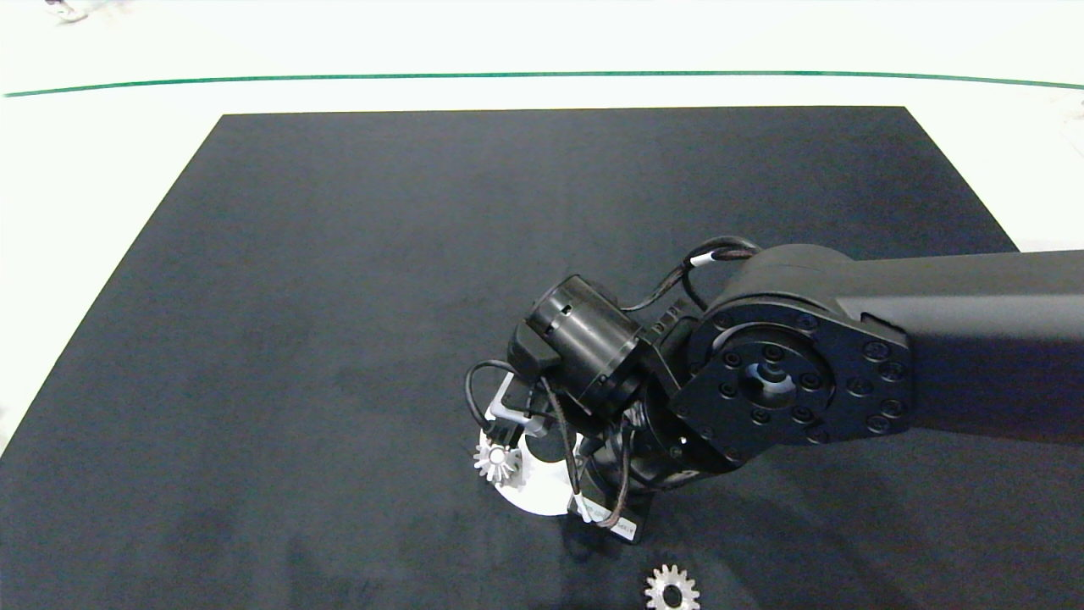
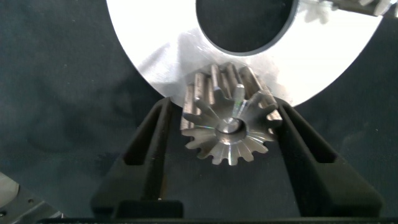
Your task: Remove an incorrectly installed larger gear and replace it with the correct smaller gear
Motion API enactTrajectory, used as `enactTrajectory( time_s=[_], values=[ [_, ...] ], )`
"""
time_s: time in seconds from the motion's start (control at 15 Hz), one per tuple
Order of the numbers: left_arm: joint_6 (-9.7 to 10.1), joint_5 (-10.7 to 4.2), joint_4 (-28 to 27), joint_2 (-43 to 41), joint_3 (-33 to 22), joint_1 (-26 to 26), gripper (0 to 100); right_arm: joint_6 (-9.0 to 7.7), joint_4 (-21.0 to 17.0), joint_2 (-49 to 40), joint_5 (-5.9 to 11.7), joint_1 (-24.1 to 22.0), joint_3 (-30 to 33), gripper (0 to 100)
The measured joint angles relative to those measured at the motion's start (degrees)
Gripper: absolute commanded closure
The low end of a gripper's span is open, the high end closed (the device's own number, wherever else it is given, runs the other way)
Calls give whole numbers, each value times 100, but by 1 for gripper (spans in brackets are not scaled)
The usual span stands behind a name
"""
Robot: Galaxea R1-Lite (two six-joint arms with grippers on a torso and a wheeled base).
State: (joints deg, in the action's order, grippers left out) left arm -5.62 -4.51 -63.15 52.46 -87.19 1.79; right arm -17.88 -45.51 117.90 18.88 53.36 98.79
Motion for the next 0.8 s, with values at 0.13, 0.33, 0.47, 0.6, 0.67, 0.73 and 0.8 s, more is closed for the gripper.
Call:
enactTrajectory(
  time_s=[0.13, 0.33, 0.47, 0.6, 0.67, 0.73, 0.8],
  values=[
    [0, -2, -2, 0, 0, -4, 0, 0, -2, 2, 2, -27, 29, 45],
    [-5, -2, 0, 0, 0, -4, 0, -6, -7, 5, -1, -35, 40, 51],
    [-5, 0, 2, 0, 0, -4, 0, -2, -7, 7, -4, -38, 46, 56],
    [-5, -2, 4, 0, 0, 2, 0, -9, -7, 10, 2, -39, 46, 60],
    [-2, 0, 4, 0, 0, 2, 0, -16, -7, 10, 2, -39, 46, 62],
    [-5, 0, 4, 0, 0, 2, 0, -17, -5, 10, 5, -38, 44, 63],
    [-5, -2, 4, 0, 0, 2, 0, -16, -5, 10, 16, -33, 40, 66]
  ],
)
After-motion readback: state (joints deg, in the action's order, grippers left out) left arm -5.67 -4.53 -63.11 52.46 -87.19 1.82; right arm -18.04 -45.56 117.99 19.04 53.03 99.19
